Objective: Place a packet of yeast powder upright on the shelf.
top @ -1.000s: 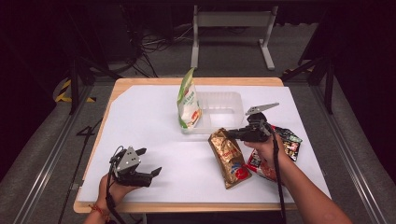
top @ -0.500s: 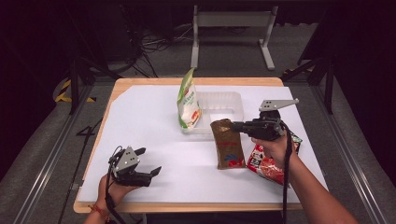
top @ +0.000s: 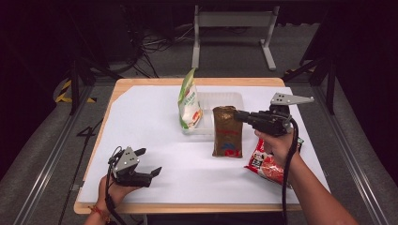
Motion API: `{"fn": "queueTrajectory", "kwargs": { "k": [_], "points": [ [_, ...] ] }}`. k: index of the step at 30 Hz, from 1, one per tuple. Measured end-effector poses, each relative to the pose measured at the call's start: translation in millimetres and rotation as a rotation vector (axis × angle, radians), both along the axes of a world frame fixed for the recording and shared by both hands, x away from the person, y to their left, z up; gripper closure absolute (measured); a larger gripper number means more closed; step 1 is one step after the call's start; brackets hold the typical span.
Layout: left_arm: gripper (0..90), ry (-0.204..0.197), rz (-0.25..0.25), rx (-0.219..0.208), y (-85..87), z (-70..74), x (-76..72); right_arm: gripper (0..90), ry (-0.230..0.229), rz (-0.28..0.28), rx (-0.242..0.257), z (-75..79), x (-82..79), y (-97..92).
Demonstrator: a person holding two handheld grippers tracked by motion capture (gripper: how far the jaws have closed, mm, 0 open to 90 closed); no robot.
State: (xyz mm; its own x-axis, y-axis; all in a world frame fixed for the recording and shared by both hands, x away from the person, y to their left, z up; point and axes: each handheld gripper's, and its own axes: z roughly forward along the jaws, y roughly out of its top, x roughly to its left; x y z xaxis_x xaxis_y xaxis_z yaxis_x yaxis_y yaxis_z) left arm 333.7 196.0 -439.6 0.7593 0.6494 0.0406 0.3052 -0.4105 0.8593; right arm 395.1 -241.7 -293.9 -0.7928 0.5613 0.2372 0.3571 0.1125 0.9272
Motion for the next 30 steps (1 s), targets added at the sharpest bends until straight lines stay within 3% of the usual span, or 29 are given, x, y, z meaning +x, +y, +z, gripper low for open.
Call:
{"fn": "queueTrajectory", "kwargs": {
  "k": [12, 18, 23, 30],
  "points": [
    [12.1, -0.018, 0.005, 0.009, 1.6, 1.0, -1.5, 87.6, -0.026, -0.118, 0.004, 13.5, 19.7, 22.1],
    [11.9, -0.019, 0.009, 0.005, 2.5, 1.1, -1.6, 87.6, -0.025, -0.209, 0.001, 17.2, 31.1, 32.4],
    [11.9, -0.019, 0.000, 0.004, 2.3, 1.3, -2.2, 87.6, -0.053, -0.311, -0.048, 19.8, 39.8, 42.3],
    [11.9, -0.020, -0.002, 0.007, 2.4, 0.9, -1.8, 87.6, -0.052, -0.344, -0.056, 16.5, 47.6, 57.4]
  ]
}}
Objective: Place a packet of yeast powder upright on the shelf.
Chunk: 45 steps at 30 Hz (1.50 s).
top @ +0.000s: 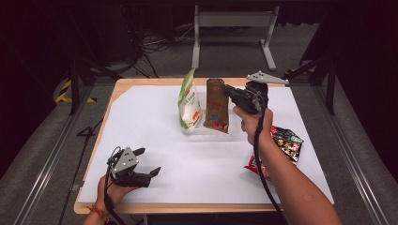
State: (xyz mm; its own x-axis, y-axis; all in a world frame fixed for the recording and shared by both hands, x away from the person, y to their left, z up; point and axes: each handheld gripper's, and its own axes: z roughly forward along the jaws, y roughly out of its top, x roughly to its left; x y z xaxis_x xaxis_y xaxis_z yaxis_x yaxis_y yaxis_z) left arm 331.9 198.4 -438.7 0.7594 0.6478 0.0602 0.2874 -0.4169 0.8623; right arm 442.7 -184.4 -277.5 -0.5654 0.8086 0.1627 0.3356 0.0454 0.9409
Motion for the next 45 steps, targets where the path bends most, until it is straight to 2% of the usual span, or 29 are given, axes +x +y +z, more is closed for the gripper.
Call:
{"fn": "queueTrajectory", "kwargs": {
  "k": [8, 10, 12, 20, 22, 26, 29, 31, 33, 36, 38, 45],
  "points": [
    [11.9, 0.000, -0.004, -0.001, 0.8, -0.3, -0.2, 87.6, -0.028, -0.086, -0.063, -0.5, 7.8, 13.2],
    [11.9, -0.005, -0.007, 0.000, 1.3, -0.2, -0.3, 87.7, -0.027, -0.104, -0.057, 0.2, 7.1, 10.2],
    [11.9, 0.001, -0.003, -0.001, 1.4, -0.8, 0.0, 87.6, -0.028, -0.103, -0.036, 1.4, 6.2, 5.5],
    [11.9, 0.001, -0.012, 0.009, -2.2, -0.6, 0.6, 87.6, -0.032, -0.107, -0.045, 2.5, 4.3, 6.2],
    [11.9, 0.001, -0.011, 0.009, -2.4, -0.9, 0.8, 87.5, -0.027, -0.108, -0.067, -0.3, 8.3, 12.3],
    [11.9, 0.005, -0.011, 0.009, -1.3, -1.2, 1.1, 87.5, -0.014, -0.115, -0.077, -1.7, 13.9, 18.4],
    [11.9, -0.001, -0.009, 0.004, -0.3, -0.8, 0.9, 87.5, -0.017, -0.127, -0.116, 2.6, 20.2, 32.8],
    [11.9, 0.000, -0.009, 0.003, -0.1, -0.9, 0.9, 87.5, -0.016, -0.125, -0.122, 3.1, 21.6, 35.3],
    [11.9, -0.003, -0.011, 0.002, 0.3, -0.9, 0.8, 87.4, 0.001, -0.116, -0.137, 2.8, 27.1, 46.1],
    [11.9, -0.004, -0.012, 0.002, 0.5, -0.8, 0.9, 87.4, 0.013, -0.113, -0.135, 0.9, 30.0, 50.5],
    [11.9, -0.004, -0.015, 0.001, 0.6, -0.6, 0.8, 87.3, 0.035, -0.102, -0.121, -7.3, 33.5, 57.2],
    [11.9, -0.002, -0.014, 0.003, -0.2, -1.2, 1.5, 87.2, 0.048, -0.074, -0.121, -21.6, 36.8, 68.1]
  ]
}}
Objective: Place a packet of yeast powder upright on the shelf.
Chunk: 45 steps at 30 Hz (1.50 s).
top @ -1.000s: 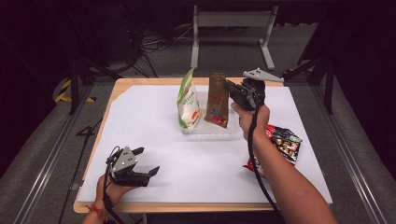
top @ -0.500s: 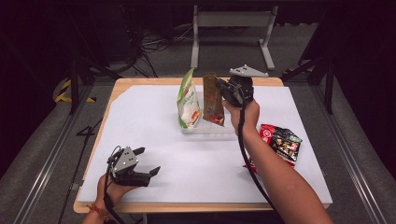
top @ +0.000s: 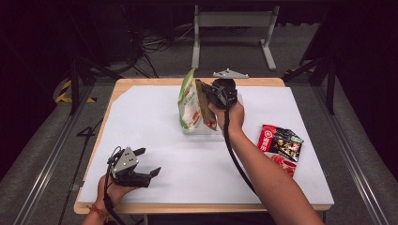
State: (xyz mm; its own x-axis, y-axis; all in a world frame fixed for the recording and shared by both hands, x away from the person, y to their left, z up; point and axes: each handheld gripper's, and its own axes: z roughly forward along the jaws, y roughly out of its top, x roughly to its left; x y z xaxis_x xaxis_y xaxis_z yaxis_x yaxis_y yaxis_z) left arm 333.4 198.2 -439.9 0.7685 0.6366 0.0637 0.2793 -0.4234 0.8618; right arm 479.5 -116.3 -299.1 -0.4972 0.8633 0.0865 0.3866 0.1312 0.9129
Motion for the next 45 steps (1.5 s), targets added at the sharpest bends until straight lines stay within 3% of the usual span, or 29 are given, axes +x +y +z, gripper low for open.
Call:
{"fn": "queueTrajectory", "kwargs": {
  "k": [10, 15, 19, 28, 34, 38, 45],
  "points": [
    [11.9, 0.006, 0.002, -0.003, 0.4, -1.0, 0.8, 87.2, -0.037, 0.042, 0.090, -17.1, 3.6, -8.2],
    [11.9, 0.007, -0.001, 0.001, 0.0, -0.6, 0.2, 87.2, -0.080, 0.086, 0.079, -17.8, -8.8, -15.6],
    [11.9, 0.008, 0.001, 0.004, -1.7, -0.9, 0.8, 87.2, -0.085, 0.105, 0.075, -17.1, -13.2, -22.1],
    [11.9, 0.010, -0.002, 0.007, -2.7, -1.3, 1.7, 87.3, -0.059, 0.052, 0.088, -13.8, 9.7, -24.5],
    [11.9, 0.002, -0.006, -0.005, -0.7, -0.6, 1.4, 87.3, -0.067, 0.007, 0.098, -9.7, 26.9, -21.9],
    [11.9, 0.002, -0.006, -0.009, 0.0, -0.7, 2.1, 87.3, -0.106, -0.012, 0.111, -7.5, 33.5, -20.2],
    [11.9, 0.002, -0.003, -0.008, 0.7, -1.5, 2.6, 87.2, -0.120, 0.027, 0.151, -23.7, 30.2, -25.4]
  ]
}}
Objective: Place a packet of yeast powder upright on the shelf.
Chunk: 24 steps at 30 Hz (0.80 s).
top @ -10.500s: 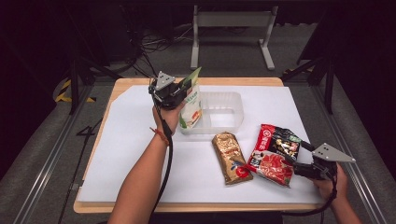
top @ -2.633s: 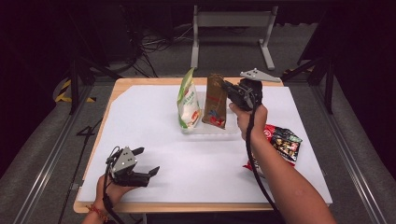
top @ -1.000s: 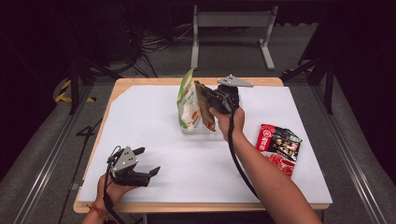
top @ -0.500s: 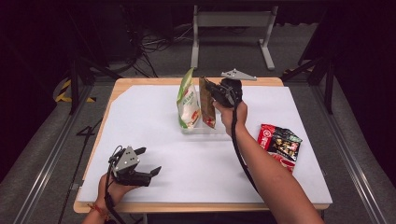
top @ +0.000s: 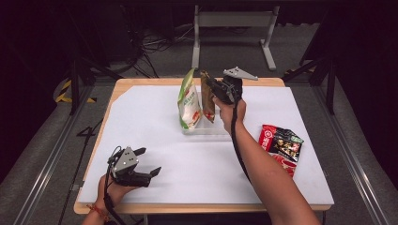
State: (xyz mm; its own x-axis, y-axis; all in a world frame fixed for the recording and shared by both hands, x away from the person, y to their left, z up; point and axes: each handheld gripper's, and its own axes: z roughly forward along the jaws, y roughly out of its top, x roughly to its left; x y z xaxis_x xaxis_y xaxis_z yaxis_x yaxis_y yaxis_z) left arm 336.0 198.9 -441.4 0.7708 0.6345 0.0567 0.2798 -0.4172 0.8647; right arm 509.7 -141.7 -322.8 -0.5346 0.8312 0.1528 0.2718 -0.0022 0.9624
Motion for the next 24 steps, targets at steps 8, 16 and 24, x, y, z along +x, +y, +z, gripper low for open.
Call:
{"fn": "queueTrajectory", "kwargs": {
  "k": [8, 16, 24],
  "points": [
    [11.9, 0.004, 0.003, 0.008, -1.2, 0.3, -0.3, 86.4, -0.009, 0.065, -0.027, -16.7, -15.2, -6.4],
    [11.9, 0.003, 0.008, 0.009, -0.7, 0.6, -0.4, 86.0, -0.005, 0.113, -0.078, -26.9, -31.3, -7.8],
    [11.9, 0.004, 0.007, 0.018, -2.1, 0.8, -0.1, 85.9, -0.001, 0.143, -0.092, -30.8, -40.8, -10.3]
  ]
}}
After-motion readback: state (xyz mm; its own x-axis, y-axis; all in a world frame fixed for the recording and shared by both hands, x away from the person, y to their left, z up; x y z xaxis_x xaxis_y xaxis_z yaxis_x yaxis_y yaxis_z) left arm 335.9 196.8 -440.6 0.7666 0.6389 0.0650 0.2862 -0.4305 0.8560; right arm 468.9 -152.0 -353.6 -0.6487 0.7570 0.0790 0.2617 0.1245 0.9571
